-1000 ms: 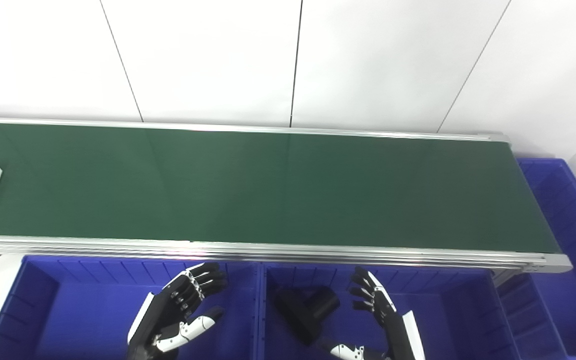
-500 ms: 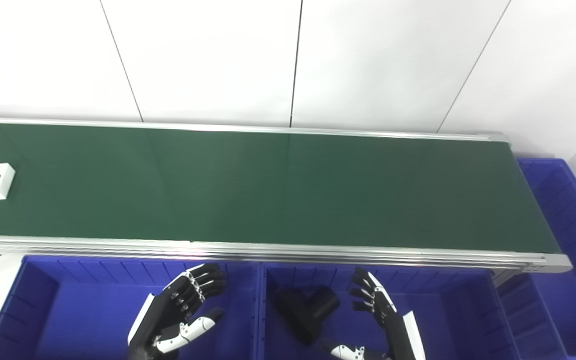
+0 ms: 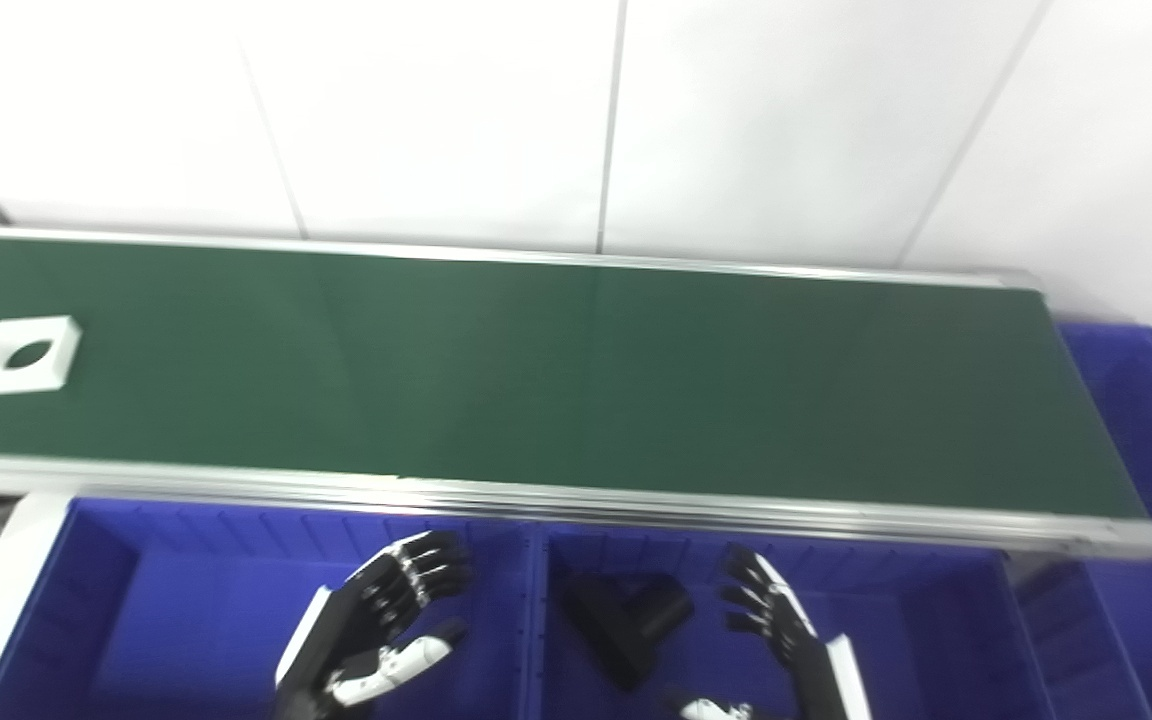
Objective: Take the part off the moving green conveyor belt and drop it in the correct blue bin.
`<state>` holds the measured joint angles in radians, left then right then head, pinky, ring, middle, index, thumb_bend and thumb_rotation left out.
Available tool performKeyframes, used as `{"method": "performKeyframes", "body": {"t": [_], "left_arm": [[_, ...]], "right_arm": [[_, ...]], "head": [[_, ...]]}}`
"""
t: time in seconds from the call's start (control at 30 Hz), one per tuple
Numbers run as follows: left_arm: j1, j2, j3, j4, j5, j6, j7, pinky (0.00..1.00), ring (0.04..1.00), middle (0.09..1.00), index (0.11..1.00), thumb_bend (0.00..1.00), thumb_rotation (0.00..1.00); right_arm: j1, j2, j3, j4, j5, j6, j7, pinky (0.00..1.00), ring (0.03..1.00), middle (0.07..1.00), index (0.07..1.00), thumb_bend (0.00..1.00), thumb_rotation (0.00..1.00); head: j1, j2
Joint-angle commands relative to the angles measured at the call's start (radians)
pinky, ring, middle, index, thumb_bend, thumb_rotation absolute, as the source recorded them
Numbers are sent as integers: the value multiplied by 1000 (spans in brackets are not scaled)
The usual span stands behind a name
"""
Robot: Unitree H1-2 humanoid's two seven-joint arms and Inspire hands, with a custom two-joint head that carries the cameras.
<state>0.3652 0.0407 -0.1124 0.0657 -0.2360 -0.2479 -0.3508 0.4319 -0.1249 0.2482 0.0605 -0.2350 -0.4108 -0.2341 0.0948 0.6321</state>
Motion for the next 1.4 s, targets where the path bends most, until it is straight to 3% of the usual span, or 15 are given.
{"method": "performKeyframes", "body": {"t": [0.0,0.2,0.57,0.77,1.37], "left_arm": [[-1,-14,-15,-13,25,-38,11,725,687,716,726,623,0],[-4,-35,-31,-1,78,-54,39,711,680,708,717,689,0],[-15,-49,-44,24,94,-58,58,688,669,712,709,760,0],[-18,-50,-54,28,92,-52,62,694,671,711,709,771,0],[-22,-49,-53,39,97,-52,67,684,668,703,699,799,0]], "right_arm": [[5,-13,-2,-18,37,-59,3,718,812,877,910,644,0],[0,-40,0,2,53,-59,-1,726,823,894,936,584,0],[-16,-53,4,32,70,-59,6,759,836,902,953,537,0],[-17,-53,-3,39,90,-59,21,806,860,918,972,515,0],[-20,-51,-10,48,82,-59,17,776,844,904,958,504,0]], "head": [[56,-16],[133,-52],[196,-99],[201,-116],[180,-113]]}}
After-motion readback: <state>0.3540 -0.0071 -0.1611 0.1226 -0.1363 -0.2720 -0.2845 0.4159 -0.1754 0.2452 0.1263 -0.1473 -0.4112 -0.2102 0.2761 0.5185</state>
